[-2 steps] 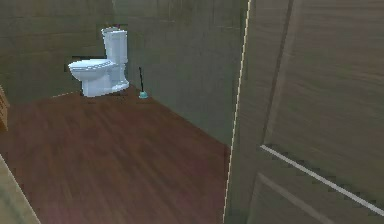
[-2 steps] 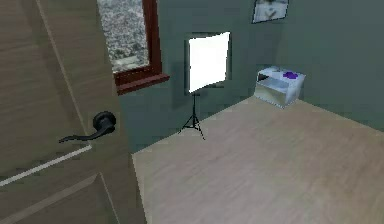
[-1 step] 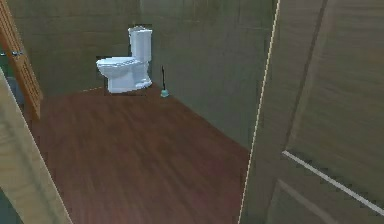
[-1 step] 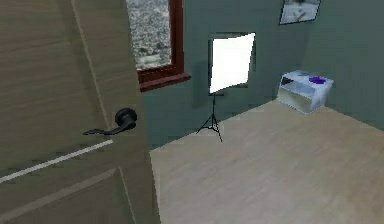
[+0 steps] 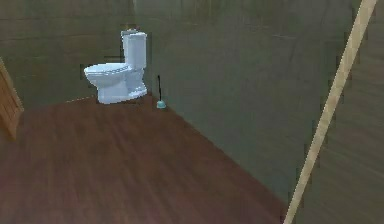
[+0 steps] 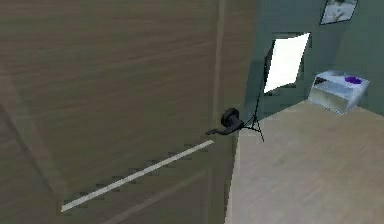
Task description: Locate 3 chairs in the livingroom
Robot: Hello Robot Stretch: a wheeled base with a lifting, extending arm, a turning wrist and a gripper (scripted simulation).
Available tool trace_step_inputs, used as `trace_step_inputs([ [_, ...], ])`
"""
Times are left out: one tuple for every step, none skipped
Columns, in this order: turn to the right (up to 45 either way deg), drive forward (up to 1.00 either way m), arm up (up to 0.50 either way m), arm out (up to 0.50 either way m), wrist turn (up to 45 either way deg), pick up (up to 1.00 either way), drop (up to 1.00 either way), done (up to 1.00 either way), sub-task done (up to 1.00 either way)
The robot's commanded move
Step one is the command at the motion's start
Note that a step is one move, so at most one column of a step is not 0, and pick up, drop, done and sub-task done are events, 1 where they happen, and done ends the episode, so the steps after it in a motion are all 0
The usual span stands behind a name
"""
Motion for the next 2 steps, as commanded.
trace_step_inputs([
  [-30.0, 0.0, 0.0, 0.0, 0.0, 0.0, 0.0, 0.0, 0.0],
  [0.0, 0.3, 0.0, 0.0, 0.0, 0.0, 0.0, 0.0, 0.0],
])
